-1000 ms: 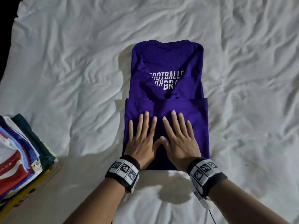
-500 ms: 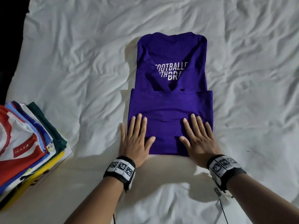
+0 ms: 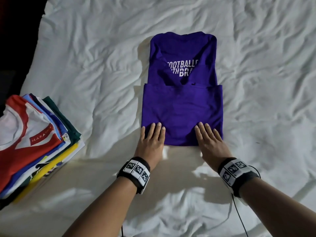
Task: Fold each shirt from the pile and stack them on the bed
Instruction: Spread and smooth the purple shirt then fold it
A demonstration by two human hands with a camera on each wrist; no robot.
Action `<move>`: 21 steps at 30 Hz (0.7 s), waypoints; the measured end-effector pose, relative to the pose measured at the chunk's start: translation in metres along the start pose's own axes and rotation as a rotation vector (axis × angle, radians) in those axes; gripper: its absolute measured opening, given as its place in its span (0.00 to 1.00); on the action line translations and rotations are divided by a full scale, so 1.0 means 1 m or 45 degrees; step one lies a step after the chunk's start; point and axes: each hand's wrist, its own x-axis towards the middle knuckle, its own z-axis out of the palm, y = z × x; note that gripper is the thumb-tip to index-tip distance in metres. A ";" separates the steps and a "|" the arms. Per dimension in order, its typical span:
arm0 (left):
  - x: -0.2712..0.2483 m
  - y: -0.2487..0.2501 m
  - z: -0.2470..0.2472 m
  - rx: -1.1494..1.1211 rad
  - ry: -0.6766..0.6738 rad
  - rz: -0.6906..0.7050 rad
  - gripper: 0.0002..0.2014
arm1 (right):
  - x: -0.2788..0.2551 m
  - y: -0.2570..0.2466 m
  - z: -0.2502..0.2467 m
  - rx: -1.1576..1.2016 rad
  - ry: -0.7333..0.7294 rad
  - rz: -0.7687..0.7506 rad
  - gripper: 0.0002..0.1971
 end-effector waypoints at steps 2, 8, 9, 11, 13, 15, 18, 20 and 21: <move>-0.004 0.001 -0.009 0.019 -0.038 -0.001 0.31 | -0.007 -0.002 -0.001 -0.011 0.058 -0.020 0.35; -0.064 0.010 -0.015 0.037 -0.235 0.089 0.37 | -0.072 -0.032 0.004 -0.006 0.084 -0.058 0.33; -0.079 0.014 -0.012 0.024 -0.260 0.110 0.37 | -0.088 -0.039 0.006 0.001 0.065 -0.067 0.35; -0.107 0.023 -0.013 -0.016 -0.313 0.159 0.32 | -0.115 -0.052 0.005 0.010 0.030 -0.066 0.37; -0.126 0.029 -0.021 -0.039 -0.362 0.213 0.25 | -0.135 -0.061 -0.003 0.032 -0.015 -0.037 0.35; -0.135 0.031 -0.037 -0.026 -0.357 0.239 0.20 | -0.143 -0.064 -0.011 0.056 0.014 0.013 0.29; -0.125 0.023 -0.068 -0.071 -0.350 0.167 0.12 | -0.135 -0.058 -0.029 0.041 0.112 0.081 0.23; -0.104 0.009 -0.083 -0.129 -0.295 0.116 0.10 | -0.117 -0.051 -0.047 0.017 0.211 0.110 0.20; -0.092 0.001 -0.087 -0.165 -0.248 0.104 0.10 | -0.106 -0.047 -0.056 0.002 0.258 0.125 0.19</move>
